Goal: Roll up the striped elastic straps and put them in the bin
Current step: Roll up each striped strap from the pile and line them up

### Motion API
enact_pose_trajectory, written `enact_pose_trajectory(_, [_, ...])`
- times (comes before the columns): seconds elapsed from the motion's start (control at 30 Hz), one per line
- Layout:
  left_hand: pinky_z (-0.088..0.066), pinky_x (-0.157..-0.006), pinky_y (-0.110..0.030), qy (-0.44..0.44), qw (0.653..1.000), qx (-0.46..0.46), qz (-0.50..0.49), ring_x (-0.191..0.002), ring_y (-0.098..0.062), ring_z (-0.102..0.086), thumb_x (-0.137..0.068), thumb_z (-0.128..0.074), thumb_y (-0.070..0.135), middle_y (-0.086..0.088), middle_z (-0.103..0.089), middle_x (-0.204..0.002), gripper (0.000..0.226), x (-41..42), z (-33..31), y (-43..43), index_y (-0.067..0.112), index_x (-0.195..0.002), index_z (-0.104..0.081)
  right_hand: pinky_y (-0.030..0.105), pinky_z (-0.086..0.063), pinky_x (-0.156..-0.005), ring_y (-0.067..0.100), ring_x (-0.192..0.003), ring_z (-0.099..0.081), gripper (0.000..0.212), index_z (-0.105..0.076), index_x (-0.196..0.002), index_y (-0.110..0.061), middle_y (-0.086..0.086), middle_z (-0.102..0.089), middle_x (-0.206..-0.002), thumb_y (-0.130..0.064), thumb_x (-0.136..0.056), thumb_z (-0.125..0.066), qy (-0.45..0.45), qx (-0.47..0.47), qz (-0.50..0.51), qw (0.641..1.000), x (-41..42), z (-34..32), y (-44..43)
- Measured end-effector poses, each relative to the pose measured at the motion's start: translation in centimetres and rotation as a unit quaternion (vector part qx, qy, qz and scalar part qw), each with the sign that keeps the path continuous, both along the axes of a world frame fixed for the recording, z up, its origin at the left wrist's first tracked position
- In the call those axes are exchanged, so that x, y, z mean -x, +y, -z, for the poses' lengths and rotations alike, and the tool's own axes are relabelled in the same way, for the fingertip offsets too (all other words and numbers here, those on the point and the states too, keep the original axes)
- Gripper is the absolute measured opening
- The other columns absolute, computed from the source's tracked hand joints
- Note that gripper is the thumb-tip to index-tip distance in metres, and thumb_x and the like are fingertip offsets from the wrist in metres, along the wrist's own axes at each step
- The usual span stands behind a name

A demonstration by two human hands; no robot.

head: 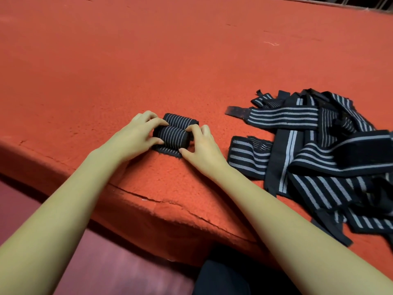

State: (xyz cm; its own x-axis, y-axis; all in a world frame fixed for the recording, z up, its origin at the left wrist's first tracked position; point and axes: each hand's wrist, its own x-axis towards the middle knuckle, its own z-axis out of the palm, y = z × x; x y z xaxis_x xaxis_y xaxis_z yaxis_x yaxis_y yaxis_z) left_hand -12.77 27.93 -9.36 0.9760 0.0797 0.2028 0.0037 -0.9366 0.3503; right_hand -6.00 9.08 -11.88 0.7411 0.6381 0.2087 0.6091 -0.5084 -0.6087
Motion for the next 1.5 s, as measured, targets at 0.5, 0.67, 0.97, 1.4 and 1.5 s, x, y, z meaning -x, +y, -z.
enact_pose_trajectory(0.5, [-0.04,-0.094,-0.037,0.057,0.953,-0.273,0.118,-0.123,-0.024,-0.046,-0.098,-0.044,0.04,-0.003,-0.049,-0.13,0.038,-4.7,-7.3,-17.2,0.023,-0.132,-0.048,0.04,-0.036,-0.094,0.029,-0.12,-0.044,0.036,-0.052,-0.128,-0.012,0.01,-0.047,-0.125,-0.027,-0.097,-0.043,-0.218,0.227,0.088,0.945,-2.6,-9.9,-17.0])
enact_pose_trajectory(0.67, [-0.04,-0.095,-0.04,0.016,0.952,-0.261,0.16,-0.123,-0.027,-0.047,-0.1,-0.04,0.041,-0.006,-0.05,-0.129,0.042,-7.1,-8.4,-26.2,0.019,-0.135,-0.044,0.042,-0.038,-0.095,0.032,-0.12,-0.046,0.034,-0.056,-0.125,-0.012,0.01,-0.05,-0.127,-0.027,-0.097,-0.044,-0.188,0.264,0.192,0.926,-4.3,-10.9,-28.1])
enact_pose_trajectory(0.97, [-0.037,-0.098,-0.039,-0.052,0.937,-0.244,0.244,-0.122,-0.026,-0.042,-0.099,-0.037,0.048,-0.005,-0.044,-0.133,0.048,-8.9,-6.9,-38.9,0.021,-0.138,-0.041,0.031,-0.034,-0.105,0.027,-0.122,-0.048,0.036,-0.06,-0.123,-0.01,0.013,-0.055,-0.126,-0.027,-0.092,-0.058,0.003,0.199,0.205,0.958,-5.0,-7.0,-39.7])
enact_pose_trajectory(1.4, [-0.013,-0.117,-0.051,0.082,0.927,-0.262,0.257,-0.142,-0.026,-0.016,-0.083,-0.047,0.072,0.002,-0.028,-0.15,0.066,-9.9,-3.0,-43.5,0.038,-0.14,-0.04,0.031,-0.043,-0.087,0.02,-0.101,-0.059,0.041,-0.062,-0.112,-0.009,0.004,-0.065,-0.108,-0.039,-0.085,-0.07,0.092,0.048,0.325,0.94,-6.4,-2.4,-45.1])
enact_pose_trajectory(1.5, [-0.018,-0.116,-0.048,0.043,0.933,-0.245,0.258,-0.14,-0.021,-0.02,-0.088,-0.035,0.07,0.006,-0.033,-0.146,0.056,-9.8,-2.6,-42.8,0.041,-0.136,-0.043,0.027,-0.038,-0.064,0.013,-0.07,-0.05,0.03,-0.061,-0.081,-0.008,0.0,-0.057,-0.075,-0.035,-0.082,-0.074,0.129,-0.09,0.358,0.92,-6.6,-1.9,-43.9])
